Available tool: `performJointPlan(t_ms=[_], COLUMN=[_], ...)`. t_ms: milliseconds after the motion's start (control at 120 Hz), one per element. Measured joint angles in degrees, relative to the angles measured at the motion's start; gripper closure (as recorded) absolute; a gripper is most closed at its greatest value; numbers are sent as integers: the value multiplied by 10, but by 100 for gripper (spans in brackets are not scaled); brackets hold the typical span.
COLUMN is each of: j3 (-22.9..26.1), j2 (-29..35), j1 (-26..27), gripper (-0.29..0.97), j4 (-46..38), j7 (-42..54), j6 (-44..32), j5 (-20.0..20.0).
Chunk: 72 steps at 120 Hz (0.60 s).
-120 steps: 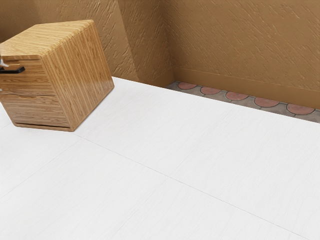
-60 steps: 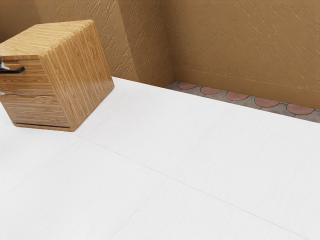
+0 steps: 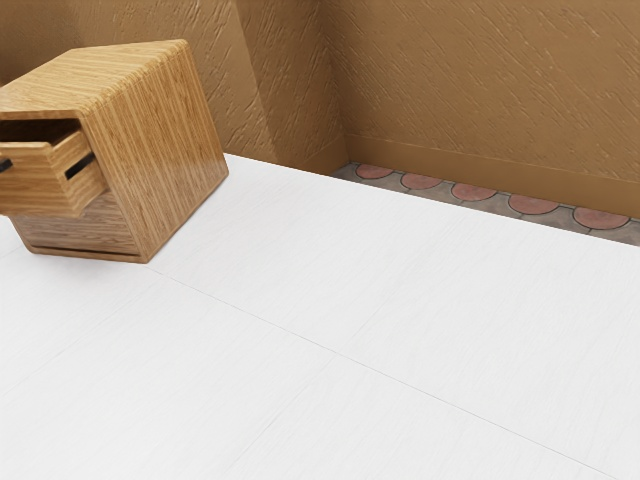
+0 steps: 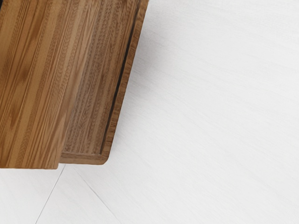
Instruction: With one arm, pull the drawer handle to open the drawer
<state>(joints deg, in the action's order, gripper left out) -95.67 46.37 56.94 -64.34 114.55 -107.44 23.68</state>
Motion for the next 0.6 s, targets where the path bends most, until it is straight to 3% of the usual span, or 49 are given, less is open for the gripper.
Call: performJointPlan(t_ms=[192,500,600], j3=[30,38,58], j2=[2,2,-5], j1=[-16,-16,-8], gripper=[1,0,0], j4=[1,5,4], j7=[-6,-15,-18], j6=[98,157,173], j5=[-2,-1,-33])
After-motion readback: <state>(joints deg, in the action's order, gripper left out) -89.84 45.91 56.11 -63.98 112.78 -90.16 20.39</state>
